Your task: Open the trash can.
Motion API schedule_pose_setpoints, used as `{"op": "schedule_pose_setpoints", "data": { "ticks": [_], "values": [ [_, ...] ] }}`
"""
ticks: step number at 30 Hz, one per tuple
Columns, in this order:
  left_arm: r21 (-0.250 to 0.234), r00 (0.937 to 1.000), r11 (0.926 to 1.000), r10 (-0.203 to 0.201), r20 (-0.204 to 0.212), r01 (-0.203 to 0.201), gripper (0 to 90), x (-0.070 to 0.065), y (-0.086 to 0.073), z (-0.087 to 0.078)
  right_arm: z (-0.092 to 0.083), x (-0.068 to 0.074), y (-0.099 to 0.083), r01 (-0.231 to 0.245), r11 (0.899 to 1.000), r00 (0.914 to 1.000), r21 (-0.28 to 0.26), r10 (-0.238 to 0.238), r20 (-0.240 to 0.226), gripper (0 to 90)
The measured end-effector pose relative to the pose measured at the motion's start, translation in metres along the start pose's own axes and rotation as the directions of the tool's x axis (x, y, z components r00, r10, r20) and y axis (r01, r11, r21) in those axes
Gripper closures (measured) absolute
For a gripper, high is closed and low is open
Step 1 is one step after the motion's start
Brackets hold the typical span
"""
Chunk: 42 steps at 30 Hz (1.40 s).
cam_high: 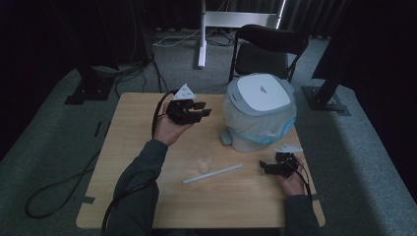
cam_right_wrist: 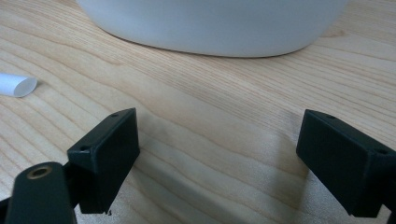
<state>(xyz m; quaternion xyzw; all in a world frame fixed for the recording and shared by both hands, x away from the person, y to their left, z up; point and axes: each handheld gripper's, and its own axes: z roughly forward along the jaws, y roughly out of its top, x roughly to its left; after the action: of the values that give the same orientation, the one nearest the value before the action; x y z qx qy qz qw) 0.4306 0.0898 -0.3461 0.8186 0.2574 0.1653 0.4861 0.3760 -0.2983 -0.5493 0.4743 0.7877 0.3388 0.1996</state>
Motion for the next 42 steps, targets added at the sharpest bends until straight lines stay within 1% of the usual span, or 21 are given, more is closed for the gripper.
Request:
{"op": "schedule_pose_setpoints", "data": {
  "ticks": [4,10,16,20,27,36,42],
  "values": [
    [0.007,1.0,1.0,0.006,0.003,-0.006,63.5,-0.001,0.003,0.003,0.0,0.0,0.0,0.0,1.0,1.0,0.0,0.0,0.0,12.1],
    [0.01,0.9996,0.9996,0.026,0.01,-0.027,65.8,-0.003,0.009,0.007,0.0,0.0,0.0,0.0,1.0,1.0,0.0,0.0,0.0,12.1],
    [0.022,0.9988,0.9986,0.049,0.01,-0.049,66.9,-0.004,0.017,0.012,0.0,0.0,0.0,0.0,1.0,1.0,0.0,0.0,0.0,12.1],
    [0.022,0.9985,0.9983,0.054,0.013,-0.054,67.1,-0.005,0.021,0.016,0.0,0.0,0.0,-0.001,1.0,1.0,0.0,0.001,0.0,12.1],
    [0.012,0.9967,0.997,0.076,0.029,-0.077,67.4,-0.009,0.031,0.023,0.0,0.0,0.0,0.0,1.0,1.0,0.0,0.0,0.0,12.1],
    [0.005,0.9968,0.9971,0.076,0.025,-0.077,69.6,-0.012,0.042,0.031,0.0,0.0,0.0,-0.001,1.0,1.0,0.0,0.001,0.0,12.1],
    [0.006,0.9962,0.9966,0.082,0.029,-0.082,74.8,-0.014,0.047,0.037,0.0,0.0,0.0,0.0,1.0,1.0,0.0,0.0,0.0,12.1]
  ]
}}
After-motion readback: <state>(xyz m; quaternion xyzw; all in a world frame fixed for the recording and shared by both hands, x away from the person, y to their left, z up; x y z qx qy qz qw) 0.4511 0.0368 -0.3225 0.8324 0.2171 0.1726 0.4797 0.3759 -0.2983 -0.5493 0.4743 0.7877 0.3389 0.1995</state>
